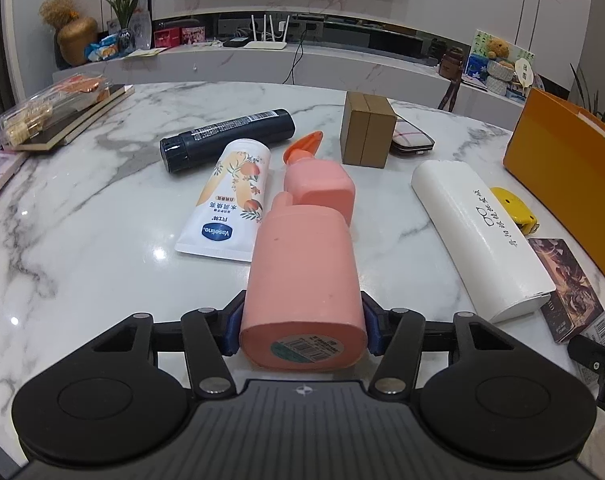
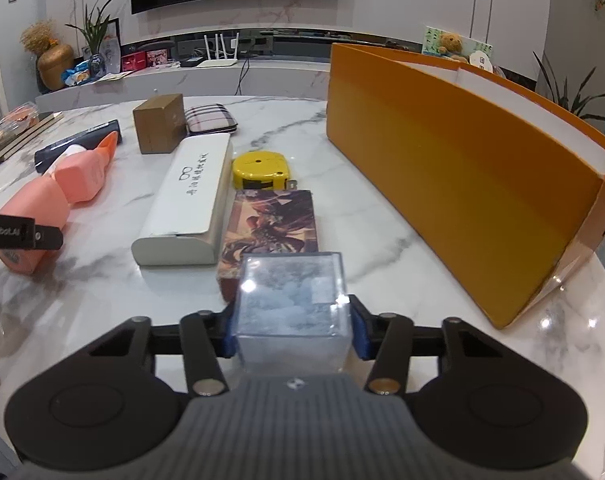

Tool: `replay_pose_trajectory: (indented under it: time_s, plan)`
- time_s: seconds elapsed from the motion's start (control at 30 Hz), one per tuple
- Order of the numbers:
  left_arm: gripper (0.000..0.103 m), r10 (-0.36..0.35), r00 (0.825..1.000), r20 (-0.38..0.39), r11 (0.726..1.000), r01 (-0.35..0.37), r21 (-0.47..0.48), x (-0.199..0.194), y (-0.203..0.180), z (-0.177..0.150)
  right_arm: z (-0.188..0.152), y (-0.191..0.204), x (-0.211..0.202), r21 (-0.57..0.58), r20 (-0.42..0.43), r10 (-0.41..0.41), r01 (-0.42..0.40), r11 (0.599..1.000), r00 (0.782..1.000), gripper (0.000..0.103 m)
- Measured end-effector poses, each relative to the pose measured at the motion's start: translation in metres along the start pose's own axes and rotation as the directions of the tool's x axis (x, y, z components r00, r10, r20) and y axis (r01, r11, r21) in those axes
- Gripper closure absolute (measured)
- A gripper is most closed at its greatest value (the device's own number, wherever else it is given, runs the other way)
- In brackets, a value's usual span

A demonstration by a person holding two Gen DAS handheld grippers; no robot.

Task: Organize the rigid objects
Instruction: 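Carry the pink bottle with left tool while right tool carries cube to orange box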

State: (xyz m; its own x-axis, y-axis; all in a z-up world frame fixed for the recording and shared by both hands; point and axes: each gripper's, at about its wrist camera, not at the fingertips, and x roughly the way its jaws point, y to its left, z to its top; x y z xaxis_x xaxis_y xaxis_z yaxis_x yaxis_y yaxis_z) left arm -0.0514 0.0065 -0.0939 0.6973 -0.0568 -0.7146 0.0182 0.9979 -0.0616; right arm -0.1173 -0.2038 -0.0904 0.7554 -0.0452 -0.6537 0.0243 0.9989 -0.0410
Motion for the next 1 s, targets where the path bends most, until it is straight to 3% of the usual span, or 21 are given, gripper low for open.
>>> replay_pose_trajectory:
  time_s: [0.57, 1.0]
  plan:
    - [0.04, -0.037, 0.999, 0.027, 0.999, 0.036, 0.013, -0.009, 0.0, 0.002, 0.006, -0.002, -0.006, -0.007, -0.014, 0.015, -0.015, 1.0, 1.0, 0.056]
    - [0.04, -0.07, 0.996, 0.051, 0.998, 0.07, -0.002, -0.03, -0.006, 0.017, 0.033, -0.004, -0.043, 0.006, 0.065, 0.066, -0.067, 0.998, 0.996, 0.056]
